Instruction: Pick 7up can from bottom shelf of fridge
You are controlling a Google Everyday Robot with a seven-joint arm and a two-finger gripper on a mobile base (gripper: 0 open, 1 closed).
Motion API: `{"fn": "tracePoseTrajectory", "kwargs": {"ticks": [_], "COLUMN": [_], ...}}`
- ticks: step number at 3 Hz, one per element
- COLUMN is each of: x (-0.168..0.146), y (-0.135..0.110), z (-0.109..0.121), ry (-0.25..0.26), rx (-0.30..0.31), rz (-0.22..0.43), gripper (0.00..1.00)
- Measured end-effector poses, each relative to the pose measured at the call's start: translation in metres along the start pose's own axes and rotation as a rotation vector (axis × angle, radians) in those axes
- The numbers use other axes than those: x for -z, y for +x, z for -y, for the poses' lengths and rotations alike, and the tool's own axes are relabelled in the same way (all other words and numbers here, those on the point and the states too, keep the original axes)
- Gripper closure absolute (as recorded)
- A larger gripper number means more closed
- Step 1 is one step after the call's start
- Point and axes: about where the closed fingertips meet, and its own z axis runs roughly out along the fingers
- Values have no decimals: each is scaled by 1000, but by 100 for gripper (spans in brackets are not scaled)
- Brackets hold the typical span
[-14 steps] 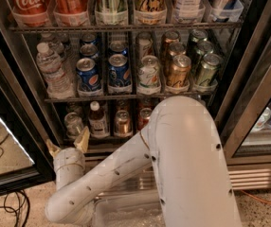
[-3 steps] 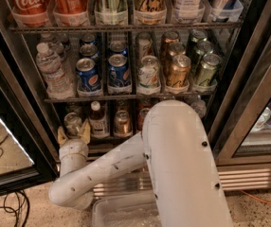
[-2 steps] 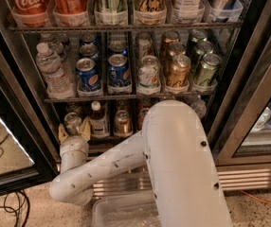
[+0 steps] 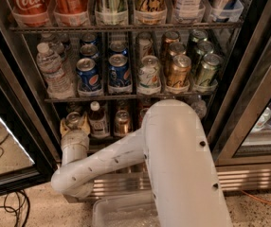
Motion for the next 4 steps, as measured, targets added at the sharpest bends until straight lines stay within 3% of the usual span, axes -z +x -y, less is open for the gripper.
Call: {"fn": "tracePoseTrajectory", "kwargs": {"ticks": [2, 3, 4], "x": [0, 11, 30], "y": [0, -12, -37], "z": [0, 3, 5], "ry": [0, 3, 0], "rx": [0, -11, -20], "rz": [0, 46, 130], "gripper": [86, 100, 100]}}
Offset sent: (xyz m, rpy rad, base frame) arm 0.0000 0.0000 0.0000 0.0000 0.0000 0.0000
